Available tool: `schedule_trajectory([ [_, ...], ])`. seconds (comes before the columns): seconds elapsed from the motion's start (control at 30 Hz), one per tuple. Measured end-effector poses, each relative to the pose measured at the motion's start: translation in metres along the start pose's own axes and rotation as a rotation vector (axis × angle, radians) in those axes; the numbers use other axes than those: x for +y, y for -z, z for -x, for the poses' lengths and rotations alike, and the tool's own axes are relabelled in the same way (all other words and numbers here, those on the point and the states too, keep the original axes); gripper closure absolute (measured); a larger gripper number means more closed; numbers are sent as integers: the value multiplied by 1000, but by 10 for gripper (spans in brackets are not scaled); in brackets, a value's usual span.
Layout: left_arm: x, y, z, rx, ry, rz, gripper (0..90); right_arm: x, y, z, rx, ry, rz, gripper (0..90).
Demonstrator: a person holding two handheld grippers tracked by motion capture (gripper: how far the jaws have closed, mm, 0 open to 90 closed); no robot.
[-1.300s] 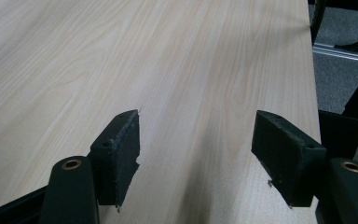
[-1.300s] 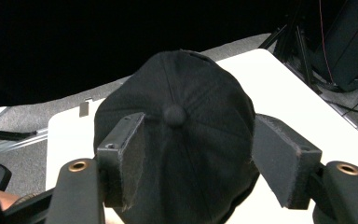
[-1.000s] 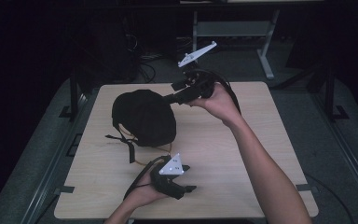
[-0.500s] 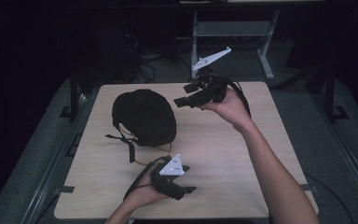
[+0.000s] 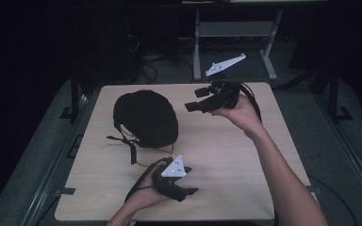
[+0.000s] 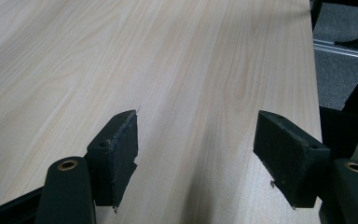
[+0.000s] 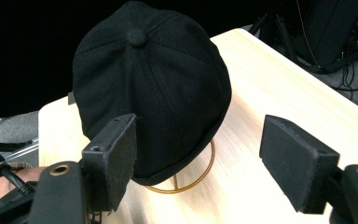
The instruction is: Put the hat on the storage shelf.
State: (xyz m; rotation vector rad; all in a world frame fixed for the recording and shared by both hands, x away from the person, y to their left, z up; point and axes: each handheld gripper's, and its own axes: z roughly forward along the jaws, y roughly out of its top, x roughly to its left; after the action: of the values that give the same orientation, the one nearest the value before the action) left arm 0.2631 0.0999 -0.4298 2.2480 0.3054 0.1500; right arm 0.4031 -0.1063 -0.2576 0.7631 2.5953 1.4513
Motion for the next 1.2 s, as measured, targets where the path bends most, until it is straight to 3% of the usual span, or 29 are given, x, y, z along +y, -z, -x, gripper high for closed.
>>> schedule_trajectory([
  [0.33, 0, 0, 0, 5, -5, 9, 304, -20, 0, 6, 12, -23, -25, 255],
  [0.67, 0, -1, 1, 9, 1, 13, 304, -32, 10, 3, 19, -19, -8, 254],
  [1.2, 0, 1, -1, 19, 3, 17, 304, -59, 19, 8, -2, -47, -23, 252],
])
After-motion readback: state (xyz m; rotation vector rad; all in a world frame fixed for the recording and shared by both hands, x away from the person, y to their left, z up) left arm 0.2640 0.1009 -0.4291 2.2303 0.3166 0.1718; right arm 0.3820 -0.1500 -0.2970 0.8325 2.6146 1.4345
